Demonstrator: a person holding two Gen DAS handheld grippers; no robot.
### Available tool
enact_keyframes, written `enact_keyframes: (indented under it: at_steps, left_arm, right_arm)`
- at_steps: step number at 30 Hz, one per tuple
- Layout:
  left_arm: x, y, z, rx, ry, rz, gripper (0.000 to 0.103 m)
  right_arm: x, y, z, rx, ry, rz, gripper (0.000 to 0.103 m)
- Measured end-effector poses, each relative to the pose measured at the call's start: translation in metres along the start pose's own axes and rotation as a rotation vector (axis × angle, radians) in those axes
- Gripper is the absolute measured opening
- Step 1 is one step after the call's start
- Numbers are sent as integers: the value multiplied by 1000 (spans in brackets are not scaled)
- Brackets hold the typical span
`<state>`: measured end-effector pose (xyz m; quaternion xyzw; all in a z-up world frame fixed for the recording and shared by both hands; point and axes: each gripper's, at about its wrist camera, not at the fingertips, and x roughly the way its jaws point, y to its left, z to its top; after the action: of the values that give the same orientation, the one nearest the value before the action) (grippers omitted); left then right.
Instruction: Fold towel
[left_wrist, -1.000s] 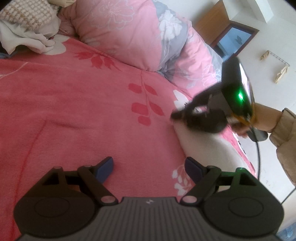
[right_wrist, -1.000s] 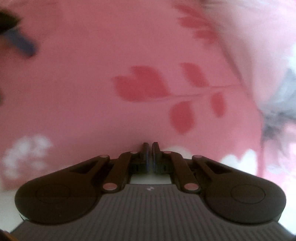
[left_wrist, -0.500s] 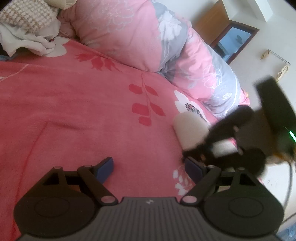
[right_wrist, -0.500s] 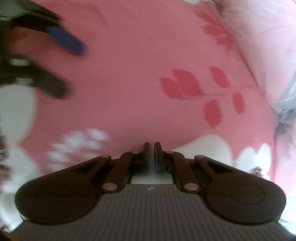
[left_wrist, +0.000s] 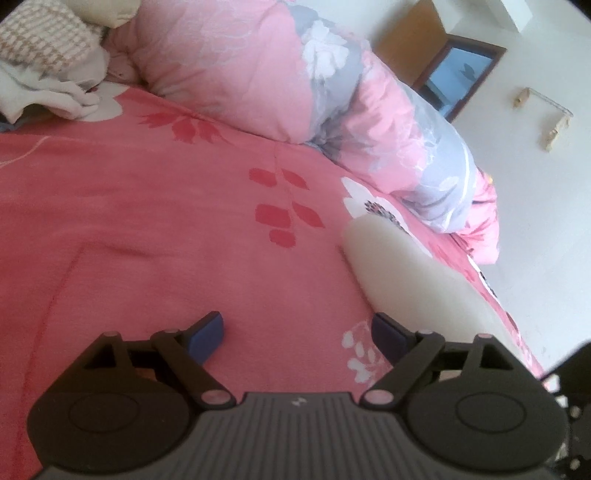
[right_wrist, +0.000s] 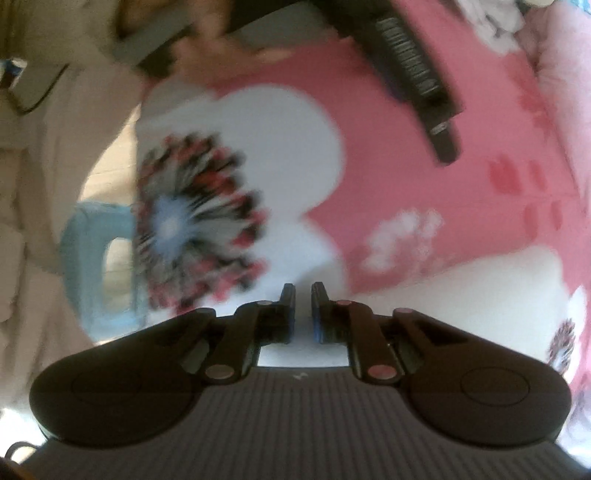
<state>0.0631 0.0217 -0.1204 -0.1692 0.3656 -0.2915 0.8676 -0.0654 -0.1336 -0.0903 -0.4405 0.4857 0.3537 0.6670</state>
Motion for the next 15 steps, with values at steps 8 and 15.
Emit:
enact_keyframes:
  at_steps: [8, 15]
  left_arm:
    - [-9, -13, -9, 36, -78, -88, 87]
    - [-19, -55, -32, 109, -121, -185, 87]
  right_arm:
    - [-42, 27, -69, 425, -333, -89, 8]
    - [-59, 23, -179, 1254, -801, -346, 11]
